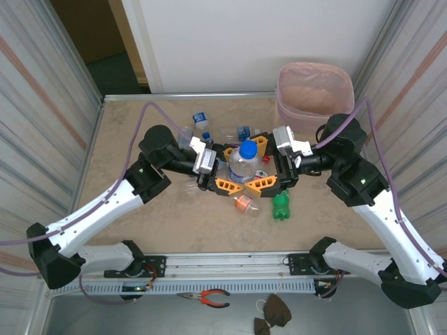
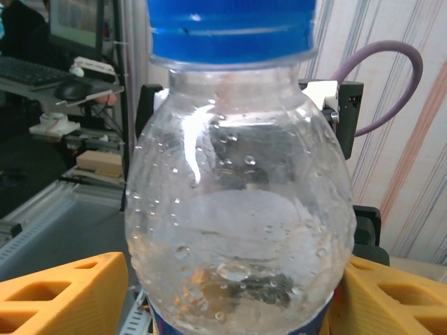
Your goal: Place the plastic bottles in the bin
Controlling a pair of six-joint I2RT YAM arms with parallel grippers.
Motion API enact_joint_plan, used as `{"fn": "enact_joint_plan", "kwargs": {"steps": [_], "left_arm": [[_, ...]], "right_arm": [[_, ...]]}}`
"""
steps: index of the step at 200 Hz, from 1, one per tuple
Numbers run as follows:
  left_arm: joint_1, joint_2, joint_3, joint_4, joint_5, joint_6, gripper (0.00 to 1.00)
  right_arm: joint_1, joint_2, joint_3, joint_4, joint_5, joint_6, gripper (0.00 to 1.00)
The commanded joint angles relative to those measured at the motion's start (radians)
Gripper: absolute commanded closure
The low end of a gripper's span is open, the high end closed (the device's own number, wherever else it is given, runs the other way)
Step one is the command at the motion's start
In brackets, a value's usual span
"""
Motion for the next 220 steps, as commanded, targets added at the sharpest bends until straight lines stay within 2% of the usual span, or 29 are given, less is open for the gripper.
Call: {"fn": "enact_joint_plan", "kwargs": {"steps": [1, 43, 129, 160, 200, 220], "left_arm": [[-0.009, 0.0, 0.036, 0.047, 0.0, -0.018, 0.52], [-0.016, 0.005, 0.042, 0.046, 0.002, -0.017, 0.51], [-0.019, 0.007, 0.042, 0.048, -0.023, -0.018, 0.5], [-0.019, -0.002, 0.031, 0.048, -0.052, -0.017, 0.43], [-0.018, -0.032, 0.008, 0.026, -0.105, 0.002, 0.25], [-0.018, -0.057, -0.009, -0.004, -0.139, 0.02, 0.22]], "right_arm": [[0.009, -0.002, 0.023, -0.024, -0.025, -0.03, 0.29], [0.01, -0.002, 0.022, -0.025, -0.02, -0.032, 0.29], [0.009, -0.002, 0.024, -0.015, -0.019, -0.032, 0.43], [0.009, -0.002, 0.026, -0.013, -0.012, -0.031, 0.47], [0.009, -0.006, 0.026, -0.011, 0.015, -0.038, 0.49], [0.008, -0.011, 0.024, -0.015, 0.052, -0.047, 0.5]]}}
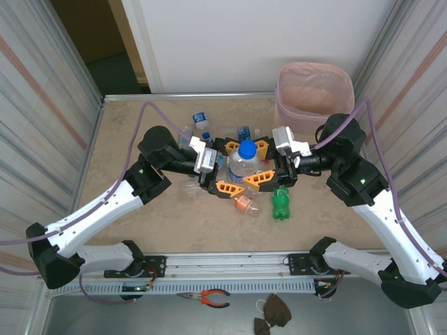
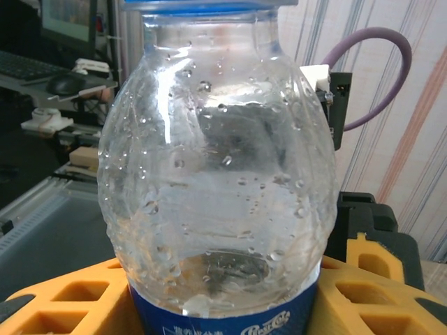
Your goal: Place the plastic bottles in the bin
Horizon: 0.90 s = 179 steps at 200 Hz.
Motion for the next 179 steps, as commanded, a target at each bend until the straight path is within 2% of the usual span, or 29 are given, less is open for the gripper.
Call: {"fn": "enact_joint_plan", "kwargs": {"steps": [1, 37, 60, 114, 127, 151, 179], "left_arm": [[0.0, -0.05, -0.016, -0.017, -0.071, 0.017, 0.21], [0.004, -0.119, -0.08, -0.057, -0.175, 0.038, 0.18], [0.003, -0.174, -0.111, -0.124, -0.288, 0.066, 0.17], [0.008, -0.275, -0.17, -0.244, -0.534, 0.072, 0.15], [0.016, -0.287, -0.181, -0.256, -0.557, 0.057, 0.14], [0.058, -0.299, -0.195, -0.266, -0.57, -0.005, 0.14], [0.104, -0.299, -0.182, -0.316, -0.595, -0.072, 0.14]], "right_arm": [[0.007, -0.013, 0.025, -0.006, 0.035, -0.026, 0.5], [0.001, -0.013, 0.025, -0.006, 0.137, -0.033, 0.5], [-0.023, -0.004, 0.035, -0.012, 0.217, -0.026, 0.5], [-0.185, 0.076, 0.111, -0.047, 0.345, 0.026, 0.5], [-0.228, 0.106, 0.14, -0.073, 0.382, 0.024, 0.51], [-0.289, 0.174, 0.201, -0.125, 0.523, 0.009, 0.5], [-0.4, 0.283, 0.303, -0.191, 0.642, 0.054, 0.52]]}}
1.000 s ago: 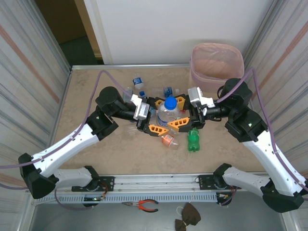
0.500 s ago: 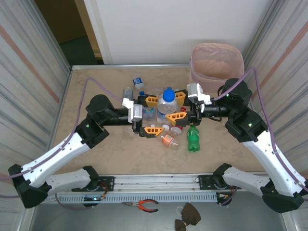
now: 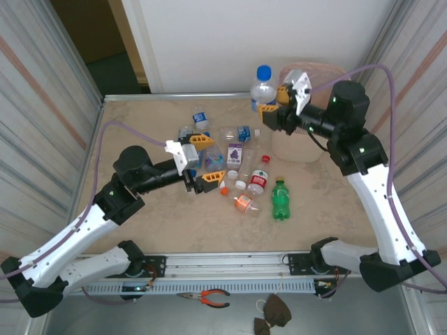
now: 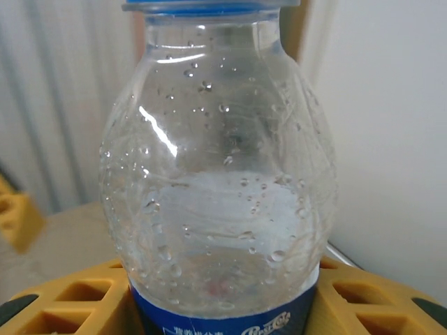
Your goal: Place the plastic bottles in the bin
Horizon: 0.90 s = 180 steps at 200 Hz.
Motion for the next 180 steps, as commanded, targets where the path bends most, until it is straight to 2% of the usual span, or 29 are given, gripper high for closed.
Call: {"fn": "enact_joint_plan", "kwargs": {"steps": [1, 36, 57, 136, 180], "left_arm": [[0.033, -0.017, 0.001, -0.05, -0.052, -0.077, 0.14], [0.097, -0.007, 0.031, -0.13, -0.073, -0.156, 0.14], [0.12, -0.006, 0.028, -0.145, -0.077, -0.187, 0.15], [0.125, 0.004, 0.013, -0.157, -0.049, -0.177, 0.15], [0.126, 0.011, 0.006, -0.153, -0.037, -0.176, 0.15]], "right_arm": [[-0.078, 0.079, 0.091, -0.073, 0.152, 0.046, 0.52], [-0.183, 0.25, 0.243, -0.202, 0.251, 0.06, 0.55], [-0.212, 0.364, 0.364, -0.303, 0.339, 0.068, 0.55], [-0.27, 0.768, 0.765, -0.744, 0.676, 0.108, 0.55], [-0.305, 0.895, 0.839, -0.854, 0.739, 0.137, 0.56]]}}
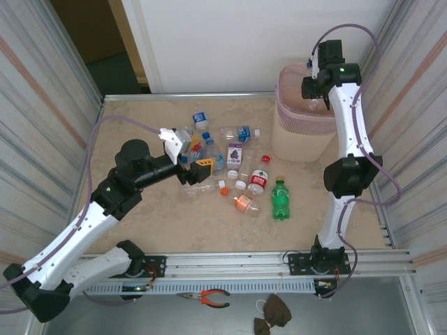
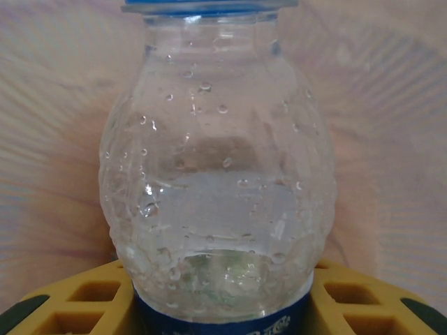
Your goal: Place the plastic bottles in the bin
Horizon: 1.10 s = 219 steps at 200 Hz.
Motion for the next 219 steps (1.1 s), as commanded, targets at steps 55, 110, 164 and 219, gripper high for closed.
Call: {"fn": "enact_joint_plan", "kwargs": {"steps": [55, 110, 164, 219], "left_arm": [[0.009, 0.001, -0.005, 0.005, 0.025, -0.007, 0.15], [0.01, 0.001, -0.009, 0.009, 0.029, -0.018, 0.15], [0.01, 0.005, -0.013, 0.016, 0.021, -0.022, 0.15], [0.01, 0.035, -0.003, 0.012, 0.017, -0.023, 0.16]], "right_arm": [[-0.044, 0.143, 0.039, -0.143, 0.141, 0.036, 0.55], [-0.053, 0.231, 0.034, -0.154, 0.161, 0.046, 0.52], [-0.056, 0.294, -0.014, -0.138, 0.117, 0.06, 0.5], [-0.068, 0.325, -0.091, -0.099, 0.044, 0.087, 0.44]]}}
